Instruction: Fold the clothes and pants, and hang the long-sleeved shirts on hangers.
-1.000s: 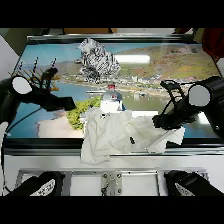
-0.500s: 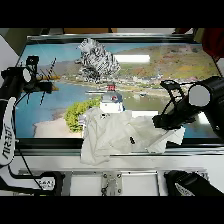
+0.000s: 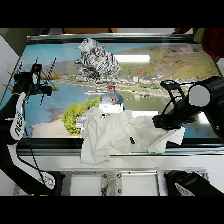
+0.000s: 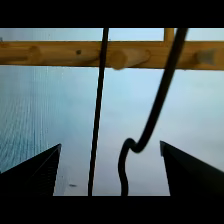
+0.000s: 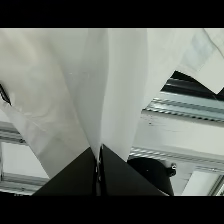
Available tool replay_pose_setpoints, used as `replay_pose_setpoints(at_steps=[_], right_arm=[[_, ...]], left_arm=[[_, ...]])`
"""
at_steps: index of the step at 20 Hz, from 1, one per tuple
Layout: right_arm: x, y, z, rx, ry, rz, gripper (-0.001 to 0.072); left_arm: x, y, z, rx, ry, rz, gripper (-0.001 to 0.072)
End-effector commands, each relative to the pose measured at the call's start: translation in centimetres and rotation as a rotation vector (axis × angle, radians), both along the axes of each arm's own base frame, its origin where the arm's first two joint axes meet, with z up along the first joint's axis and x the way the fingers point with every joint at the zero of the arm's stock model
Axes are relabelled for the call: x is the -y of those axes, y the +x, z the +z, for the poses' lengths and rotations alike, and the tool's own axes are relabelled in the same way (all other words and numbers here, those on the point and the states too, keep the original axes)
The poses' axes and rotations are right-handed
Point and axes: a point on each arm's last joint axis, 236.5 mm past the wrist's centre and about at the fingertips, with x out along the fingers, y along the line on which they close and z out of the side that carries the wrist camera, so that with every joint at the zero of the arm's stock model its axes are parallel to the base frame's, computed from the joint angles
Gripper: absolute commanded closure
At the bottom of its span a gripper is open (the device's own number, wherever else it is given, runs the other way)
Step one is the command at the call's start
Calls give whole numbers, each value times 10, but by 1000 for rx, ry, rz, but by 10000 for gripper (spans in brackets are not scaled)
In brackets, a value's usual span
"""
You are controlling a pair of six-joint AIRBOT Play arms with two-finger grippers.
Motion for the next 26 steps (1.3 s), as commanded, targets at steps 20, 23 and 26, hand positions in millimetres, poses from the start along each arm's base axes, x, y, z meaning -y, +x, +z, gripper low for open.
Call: replay_pose_setpoints(at_steps=[20,23,26], right_arm=[[0,0,0,1,0,1,699],[0,0,0,1,0,1,699],[0,0,0,1,0,1,699]], left_arm=[[-18,-1,-45,-31,17,0,608],[-18,-2,-42,-36,18,2,697],[-20,2,-16,12,28,2,698]])
